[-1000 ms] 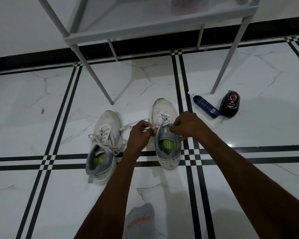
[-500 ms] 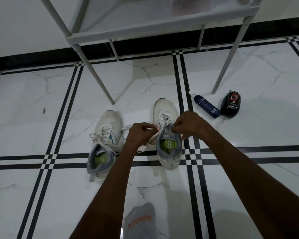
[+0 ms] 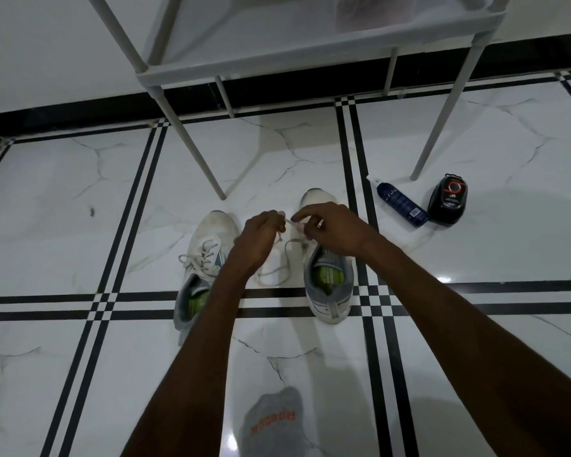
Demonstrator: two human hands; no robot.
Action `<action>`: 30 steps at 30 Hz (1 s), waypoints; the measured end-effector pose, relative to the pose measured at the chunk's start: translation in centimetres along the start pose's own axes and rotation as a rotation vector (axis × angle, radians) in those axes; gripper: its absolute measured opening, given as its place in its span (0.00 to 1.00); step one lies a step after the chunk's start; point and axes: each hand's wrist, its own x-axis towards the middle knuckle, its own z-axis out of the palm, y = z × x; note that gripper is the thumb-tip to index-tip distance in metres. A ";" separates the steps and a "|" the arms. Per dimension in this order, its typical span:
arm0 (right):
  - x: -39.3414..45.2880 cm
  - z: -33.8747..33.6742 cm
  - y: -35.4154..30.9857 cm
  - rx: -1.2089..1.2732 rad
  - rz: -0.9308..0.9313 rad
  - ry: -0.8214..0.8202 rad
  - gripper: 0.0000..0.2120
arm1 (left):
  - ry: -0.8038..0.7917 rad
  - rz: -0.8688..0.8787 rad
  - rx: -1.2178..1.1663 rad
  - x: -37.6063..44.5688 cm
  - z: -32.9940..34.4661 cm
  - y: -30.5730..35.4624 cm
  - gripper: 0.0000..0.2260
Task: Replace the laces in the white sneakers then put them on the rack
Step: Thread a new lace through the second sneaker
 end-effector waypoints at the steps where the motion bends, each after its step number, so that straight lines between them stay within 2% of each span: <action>1: 0.1 0.5 -0.1 0.021 -0.032 -0.025 0.08 | 0.024 0.033 -0.015 -0.1 -1.0 0.1 0.18; 4: 0.6 1.5 0.5 0.074 -0.001 -0.065 0.08 | 0.115 0.083 -0.057 -0.1 -4.0 -0.3 0.20; 5: 1.1 1.6 0.9 0.099 0.063 0.013 0.08 | 0.139 0.087 -0.075 -0.2 -4.9 -0.5 0.20; 8: 1.7 0.7 2.0 0.089 0.282 0.442 0.09 | 0.168 0.088 -0.109 -0.3 -6.1 -0.8 0.18; 9: 1.5 0.4 2.0 0.129 0.296 0.490 0.08 | 0.149 0.097 -0.079 -0.4 -6.0 -1.0 0.19; 10: 1.3 0.3 1.9 0.178 0.274 0.447 0.11 | 0.121 0.107 -0.033 -0.4 -5.7 -1.1 0.19; 13: 1.1 0.8 0.2 0.251 0.057 0.115 0.19 | 0.050 0.115 0.075 0.1 -4.1 -1.3 0.18; 15: 1.1 1.4 -1.1 0.183 -0.014 -0.075 0.13 | -0.014 0.111 0.100 0.2 -3.0 -1.2 0.18; 16: 1.0 1.5 -1.6 0.141 -0.011 -0.103 0.09 | -0.036 0.110 0.108 0.2 -2.7 -1.1 0.18; 17: 1.2 1.4 -1.6 0.121 0.016 -0.051 0.07 | -0.042 0.112 0.113 0.1 -2.7 -1.1 0.18; 18: 1.2 1.3 -1.2 0.121 0.066 0.082 0.09 | -0.038 0.111 0.111 0.1 -2.8 -1.2 0.18; 20: 1.2 0.5 0.1 0.228 0.205 0.451 0.11 | -0.020 0.103 0.092 0.0 -3.5 -1.5 0.18; 21: 1.1 0.1 0.8 0.251 0.239 0.586 0.11 | -0.011 0.098 0.086 0.0 -3.8 -1.8 0.18; 22: 1.0 -0.3 1.1 0.249 0.237 0.620 0.11 | -0.004 0.096 0.087 0.0 -4.0 -1.9 0.18; 23: 1.0 -0.4 1.2 0.268 0.202 0.544 0.14 | -0.002 0.098 0.099 0.0 -4.0 -1.9 0.18; 25: 1.2 0.3 0.3 0.284 0.106 0.232 0.21 | -0.018 0.110 0.123 0.1 -3.5 -1.5 0.18; 27: 0.8 1.4 -1.2 0.182 0.034 -0.007 0.13 | -0.051 0.136 0.142 0.3 -2.8 -0.9 0.18; 28: 0.8 1.8 -1.5 0.124 0.020 -0.030 0.09 | -0.065 0.147 0.150 0.3 -2.6 -0.7 0.18; 30: 1.0 1.8 -0.9 0.079 0.070 0.093 0.09 | -0.058 0.168 0.177 0.3 -2.6 -0.5 0.19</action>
